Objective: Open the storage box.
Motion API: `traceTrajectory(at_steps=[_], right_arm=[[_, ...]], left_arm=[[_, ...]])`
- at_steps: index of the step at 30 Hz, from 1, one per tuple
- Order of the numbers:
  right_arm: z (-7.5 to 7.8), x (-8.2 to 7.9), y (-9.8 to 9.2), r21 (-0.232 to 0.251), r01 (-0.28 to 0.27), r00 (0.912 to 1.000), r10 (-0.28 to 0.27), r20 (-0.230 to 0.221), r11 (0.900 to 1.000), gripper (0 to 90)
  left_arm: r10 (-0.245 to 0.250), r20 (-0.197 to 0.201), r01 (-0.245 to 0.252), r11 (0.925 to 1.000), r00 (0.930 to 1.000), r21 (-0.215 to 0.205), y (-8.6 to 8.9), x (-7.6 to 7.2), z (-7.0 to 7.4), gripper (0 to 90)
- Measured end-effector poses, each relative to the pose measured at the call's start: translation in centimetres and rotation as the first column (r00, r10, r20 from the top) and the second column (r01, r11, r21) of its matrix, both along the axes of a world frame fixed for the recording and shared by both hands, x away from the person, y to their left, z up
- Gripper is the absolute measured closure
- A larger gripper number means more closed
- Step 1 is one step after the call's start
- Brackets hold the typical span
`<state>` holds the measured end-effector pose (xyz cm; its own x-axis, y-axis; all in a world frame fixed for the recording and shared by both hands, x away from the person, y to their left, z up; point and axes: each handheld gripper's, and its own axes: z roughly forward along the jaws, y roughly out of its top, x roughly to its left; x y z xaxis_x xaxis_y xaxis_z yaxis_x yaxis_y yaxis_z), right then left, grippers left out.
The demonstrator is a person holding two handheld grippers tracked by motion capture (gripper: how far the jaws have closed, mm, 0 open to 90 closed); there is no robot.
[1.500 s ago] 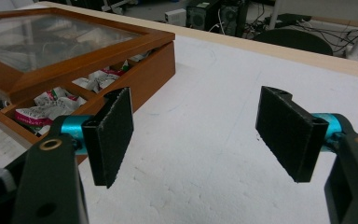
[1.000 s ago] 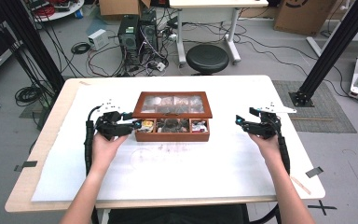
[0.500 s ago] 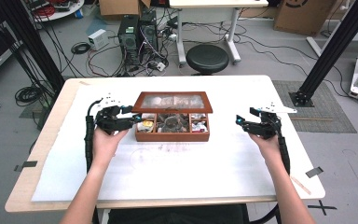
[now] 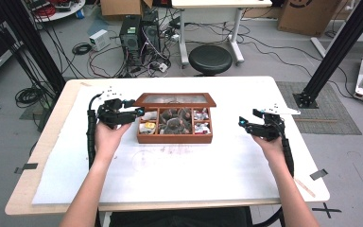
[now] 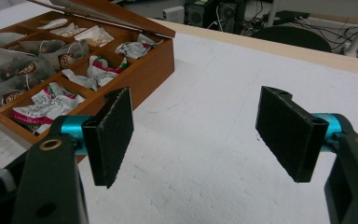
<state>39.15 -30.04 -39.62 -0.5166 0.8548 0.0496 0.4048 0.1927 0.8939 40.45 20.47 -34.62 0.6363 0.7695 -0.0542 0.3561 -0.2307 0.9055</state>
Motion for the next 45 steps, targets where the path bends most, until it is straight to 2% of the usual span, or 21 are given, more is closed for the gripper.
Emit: traceTrajectory(at_steps=[5,10,15,19,24,30,38,45], right_arm=[[0.0,0.0,0.0,-0.001,0.000,1.0000,0.000,-0.002,1.000,28.0],[0.0,0.0,0.0,-0.002,-0.001,1.0000,0.001,-0.004,1.000,28.1],[-0.1,0.1,0.1,-0.003,-0.005,1.0000,0.005,-0.003,1.000,28.0],[-0.1,0.1,0.2,-0.008,-0.006,1.0000,0.006,-0.006,1.000,28.1],[-0.2,0.1,0.3,-0.010,-0.010,0.9999,0.010,-0.006,1.000,28.1],[-0.2,0.2,0.2,-0.007,-0.006,0.9999,0.006,-0.008,1.000,28.0],[-0.2,0.2,0.1,-0.002,-0.004,1.0000,0.004,-0.007,1.000,28.0],[-0.2,0.2,0.0,0.000,-0.003,0.9999,0.003,-0.010,1.000,28.1]], left_arm=[[0.002,0.010,-0.002,0.9996,1.0000,0.028,-0.2,0.7,1.1,46.1],[0.006,0.024,-0.007,0.9993,0.9997,0.037,-0.3,1.3,2.0,46.6],[0.001,0.012,-0.002,0.9995,0.9999,0.031,-0.2,1.9,2.6,47.0],[-0.002,0.004,0.002,1.0000,1.0000,0.003,-0.1,2.8,3.1,46.8],[0.007,0.000,-0.007,1.0000,1.0000,0.006,-0.2,3.7,3.8,46.7],[0.017,-0.018,-0.018,0.9996,0.9997,-0.021,-0.2,4.8,4.5,46.5],[0.029,-0.031,-0.032,0.9930,0.9991,-0.114,0.2,5.9,4.3,45.9],[0.024,-0.024,-0.026,0.9967,0.9994,-0.077,0.1,6.4,5.0,46.2]])
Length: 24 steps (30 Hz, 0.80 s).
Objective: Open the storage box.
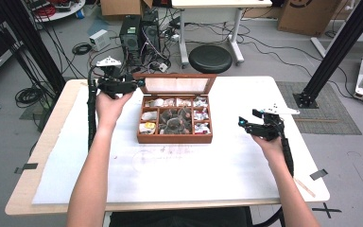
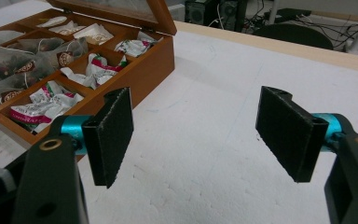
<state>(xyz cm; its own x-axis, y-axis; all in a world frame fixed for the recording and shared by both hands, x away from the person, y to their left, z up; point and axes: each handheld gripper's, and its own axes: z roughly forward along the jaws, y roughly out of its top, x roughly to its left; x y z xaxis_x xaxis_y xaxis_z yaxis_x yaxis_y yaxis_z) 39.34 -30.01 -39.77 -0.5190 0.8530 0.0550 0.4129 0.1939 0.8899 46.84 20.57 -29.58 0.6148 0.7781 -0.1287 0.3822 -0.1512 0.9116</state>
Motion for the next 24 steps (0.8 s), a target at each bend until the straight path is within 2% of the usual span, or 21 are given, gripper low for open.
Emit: traceTrajectory(at_steps=[4,24], right_arm=[[0.05,-0.04,0.00,-0.001,0.000,1.0000,0.000,0.006,1.000,28.1],[-0.03,0.09,0.00,-0.001,0.002,1.0000,-0.002,0.003,1.000,28.0]], left_arm=[[0.006,0.014,-0.006,1.0000,0.9999,0.003,-0.08,0.34,0.42,46.1],[0.017,0.006,-0.017,0.9998,0.9998,-0.006,-0.23,0.76,0.76,45.2]])
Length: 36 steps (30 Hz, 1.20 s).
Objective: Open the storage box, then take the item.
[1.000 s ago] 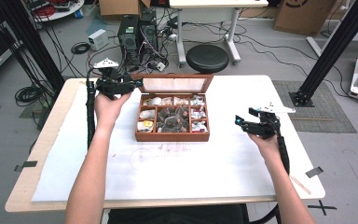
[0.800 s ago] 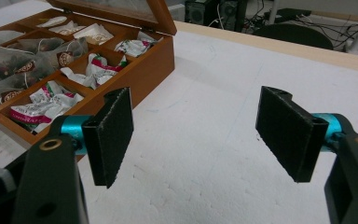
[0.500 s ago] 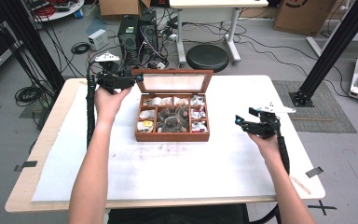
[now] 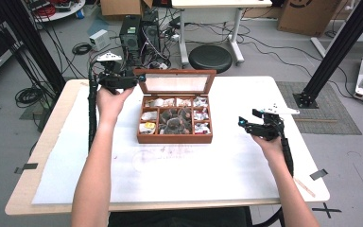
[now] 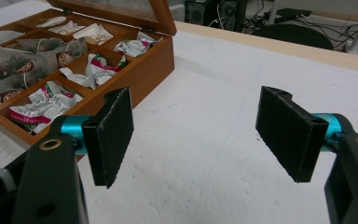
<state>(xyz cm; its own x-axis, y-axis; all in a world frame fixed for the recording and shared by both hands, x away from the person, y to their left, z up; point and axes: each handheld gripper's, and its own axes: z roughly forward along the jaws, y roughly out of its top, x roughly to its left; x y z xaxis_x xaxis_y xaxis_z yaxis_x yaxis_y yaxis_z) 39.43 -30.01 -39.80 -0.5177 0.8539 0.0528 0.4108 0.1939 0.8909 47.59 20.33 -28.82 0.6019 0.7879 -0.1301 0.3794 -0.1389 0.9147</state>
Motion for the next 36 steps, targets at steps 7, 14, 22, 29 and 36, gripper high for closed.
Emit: traceTrajectory(at_steps=[7,14,22,29,36], right_arm=[[-0.01,0.02,-0.02,0.002,0.001,1.0000,-0.001,-0.003,1.000,28.0],[0.00,0.05,-0.09,0.007,0.002,1.0000,-0.002,0.000,1.000,28.0],[0.05,0.12,0.02,0.007,0.000,1.0000,0.000,-0.002,1.000,28.0],[0.19,-0.10,0.26,0.014,-0.008,1.0000,0.008,0.001,1.000,28.1],[0.41,-0.04,0.75,0.022,-0.025,0.9997,0.025,0.001,0.999,29.8]], left_arm=[[-0.003,-0.006,0.003,1.0000,1.0000,-0.001,0.01,-0.05,0.02,44.7],[-0.002,-0.009,0.002,1.0000,1.0000,-0.002,-0.01,-0.09,0.05,44.5],[-0.002,-0.004,0.002,1.0000,1.0000,-0.004,-0.01,-0.20,0.17,44.2],[-0.005,-0.005,0.005,1.0000,1.0000,-0.004,0.03,-0.19,0.16,44.1],[-0.009,-0.008,0.009,0.9999,0.9999,-0.006,0.08,-0.19,0.16,44.1]])
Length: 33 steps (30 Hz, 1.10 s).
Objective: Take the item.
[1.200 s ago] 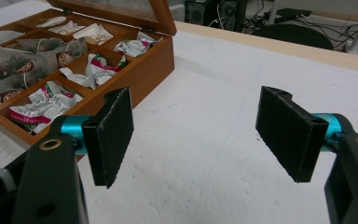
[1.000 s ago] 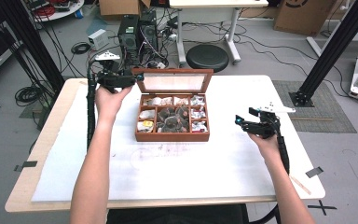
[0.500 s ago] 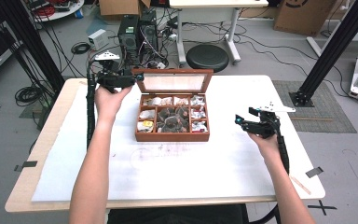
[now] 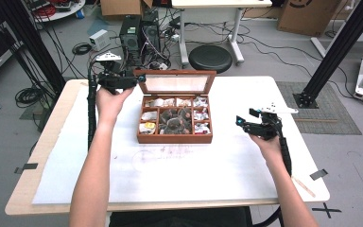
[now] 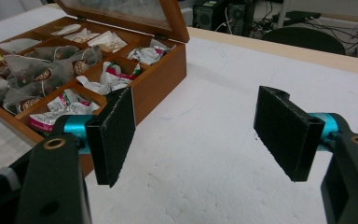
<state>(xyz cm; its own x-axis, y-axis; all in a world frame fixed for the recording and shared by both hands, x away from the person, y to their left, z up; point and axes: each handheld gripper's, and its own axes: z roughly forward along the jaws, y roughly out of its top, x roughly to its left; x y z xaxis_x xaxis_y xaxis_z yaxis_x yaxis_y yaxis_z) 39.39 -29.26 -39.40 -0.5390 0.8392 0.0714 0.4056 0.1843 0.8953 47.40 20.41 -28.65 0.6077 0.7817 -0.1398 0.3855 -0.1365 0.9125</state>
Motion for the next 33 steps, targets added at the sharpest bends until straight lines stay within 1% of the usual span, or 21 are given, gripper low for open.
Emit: traceTrajectory(at_steps=[6,7,8,11,16,17,18,19,20,21,22,23,25,26,28,30,33], right_arm=[[0.9,0.4,1.6,0.018,-0.038,0.9993,0.038,0.002,0.999,29.8],[0.9,0.4,1.6,0.018,-0.038,0.9993,0.038,0.002,0.999,29.8],[1.2,0.4,2.4,0.020,-0.057,0.9984,0.057,0.004,0.998,30.2],[1.5,0.7,3.5,0.019,-0.088,0.9961,0.089,-0.005,0.996,34.4],[1.8,1.2,5.5,0.017,-0.122,0.9925,0.122,-0.005,0.992,36.4],[1.8,1.2,5.5,0.017,-0.122,0.9925,0.122,-0.005,0.992,36.4],[1.9,1.5,6.3,0.027,-0.137,0.9906,0.137,0.004,0.990,38.7],[1.9,1.5,6.3,0.027,-0.137,0.9906,0.137,0.004,0.990,38.7],[1.9,1.8,7.1,0.027,-0.146,0.9892,0.147,-0.004,0.989,39.6],[1.9,1.8,7.1,0.027,-0.146,0.9892,0.147,-0.004,0.989,39.6],[1.9,1.9,7.6,0.020,-0.153,0.9882,0.153,-0.003,0.988,39.9],[1.9,2.0,8.4,0.001,-0.163,0.9866,0.163,-0.009,0.987,42.3],[2.0,2.2,9.3,-0.030,-0.175,0.9846,0.175,-0.011,0.984,43.0],[2.0,2.2,9.8,-0.038,-0.183,0.9832,0.182,-0.010,0.982,43.2],[2.1,2.4,10.6,-0.044,-0.196,0.9805,0.196,-0.020,0.980,44.6],[2.1,2.6,11.3,-0.054,-0.211,0.9774,0.211,-0.021,0.976,45.5],[2.0,3.0,12.4,-0.060,-0.234,0.9719,0.231,-0.044,0.971,45.5]], left_arm=[[-0.001,-0.002,0.001,0.9999,1.0000,-0.015,0.1,0.1,-0.1,43.9],[0.000,-0.002,0.000,0.9999,1.0000,-0.016,0.1,0.1,-0.1,43.9],[0.001,-0.002,-0.001,0.9999,1.0000,-0.017,0.1,0.1,-0.1,43.9],[0.001,-0.001,-0.001,0.9999,1.0000,-0.017,0.1,0.1,-0.1,43.9],[0.001,-0.004,-0.001,0.9999,1.0000,-0.015,0.1,0.1,0.0,43.9],[0.001,-0.004,-0.001,0.9999,1.0000,-0.015,0.1,0.1,0.0,43.9],[0.000,-0.004,0.000,0.9999,1.0000,-0.014,0.1,0.2,0.0,43.8],[0.000,-0.004,0.000,0.9999,1.0000,-0.014,0.1,0.2,0.0,43.8],[0.002,-0.005,-0.002,0.9999,1.0000,-0.015,0.1,0.2,0.0,43.8],[0.002,-0.005,-0.002,0.9999,1.0000,-0.015,0.1,0.2,0.0,43.8],[0.003,-0.005,-0.003,0.9999,1.0000,-0.017,0.1,0.2,0.0,43.8],[0.002,-0.004,-0.002,0.9999,1.0000,-0.014,0.1,0.2,0.0,43.9],[0.000,-0.004,0.000,0.9999,1.0000,-0.013,0.1,0.2,0.0,43.8],[-0.001,-0.006,0.001,0.9999,1.0000,-0.013,0.1,0.2,0.0,43.9],[-0.003,-0.008,0.002,0.9999,1.0000,-0.014,0.1,0.2,0.0,43.8],[-0.003,-0.008,0.003,0.9999,1.0000,-0.014,0.1,0.2,0.0,43.8],[-0.003,-0.008,0.003,0.9999,1.0000,-0.014,0.1,0.2,0.0,43.8]])
